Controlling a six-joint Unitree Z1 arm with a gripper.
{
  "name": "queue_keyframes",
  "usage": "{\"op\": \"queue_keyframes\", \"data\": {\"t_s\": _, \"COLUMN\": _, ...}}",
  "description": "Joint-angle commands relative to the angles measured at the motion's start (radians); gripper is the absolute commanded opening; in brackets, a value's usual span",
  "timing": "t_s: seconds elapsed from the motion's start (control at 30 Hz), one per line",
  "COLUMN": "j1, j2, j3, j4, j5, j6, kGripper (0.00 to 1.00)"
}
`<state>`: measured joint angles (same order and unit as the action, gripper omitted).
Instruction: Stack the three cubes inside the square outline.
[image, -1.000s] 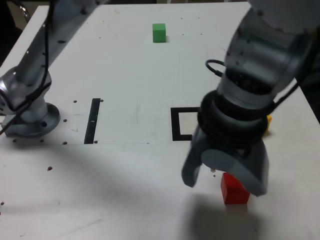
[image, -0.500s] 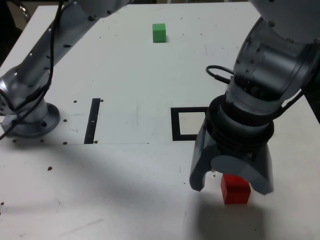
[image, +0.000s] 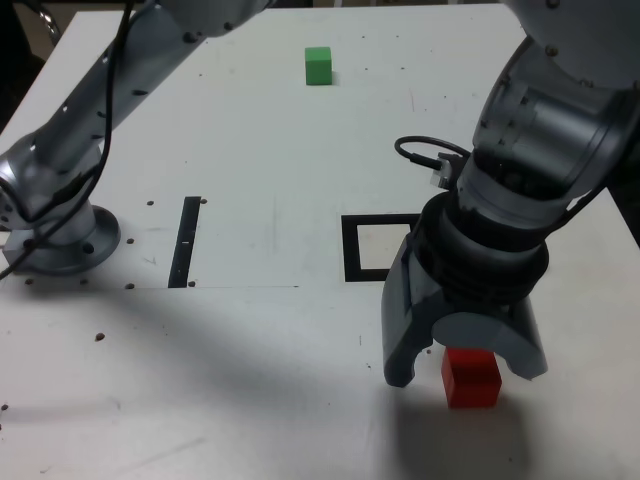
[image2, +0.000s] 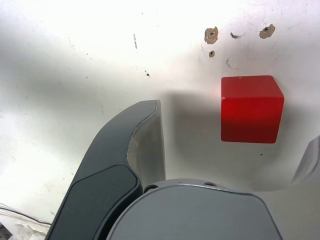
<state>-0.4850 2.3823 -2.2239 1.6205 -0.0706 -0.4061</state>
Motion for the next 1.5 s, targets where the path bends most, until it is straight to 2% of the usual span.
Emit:
{"op": "queue_keyframes", "data": {"t_s": 0.0, "j1": 0.007, "j2": 0.014, "j3": -0.009, "j4": 0.015, "j5": 0.000, "j6": -0.001, "kGripper": 1.00}}
{"op": "queue_keyframes", "data": {"t_s": 0.43, "j1": 0.040, "j2": 0.094, "j3": -0.073, "j4": 0.012, "j5": -0.010, "j6": 0.011, "kGripper": 0.98}}
{"op": "queue_keyframes", "data": {"t_s": 0.77, "j1": 0.051, "j2": 0.116, "j3": -0.084, "j4": 0.013, "j5": -0.020, "j6": 0.013, "kGripper": 0.89}}
{"op": "queue_keyframes", "data": {"t_s": 0.87, "j1": 0.051, "j2": 0.120, "j3": -0.090, "j4": 0.013, "j5": -0.026, "j6": 0.013, "kGripper": 0.83}}
{"op": "queue_keyframes", "data": {"t_s": 0.97, "j1": 0.051, "j2": 0.125, "j3": -0.096, "j4": 0.014, "j5": -0.031, "j6": 0.010, "kGripper": 0.71}}
{"op": "queue_keyframes", "data": {"t_s": 1.13, "j1": 0.051, "j2": 0.136, "j3": -0.126, "j4": 0.011, "j5": -0.013, "j6": 0.013, "kGripper": 0.38}}
{"op": "queue_keyframes", "data": {"t_s": 1.2, "j1": 0.051, "j2": 0.139, "j3": -0.138, "j4": 0.010, "j5": -0.002, "j6": 0.019, "kGripper": 0.28}}
{"op": "queue_keyframes", "data": {"t_s": 1.27, "j1": 0.051, "j2": 0.141, "j3": -0.144, "j4": 0.009, "j5": 0.005, "j6": 0.024, "kGripper": 0.23}}
{"op": "queue_keyframes", "data": {"t_s": 1.47, "j1": 0.051, "j2": 0.141, "j3": -0.147, "j4": 0.009, "j5": 0.005, "j6": 0.027, "kGripper": 0.23}}
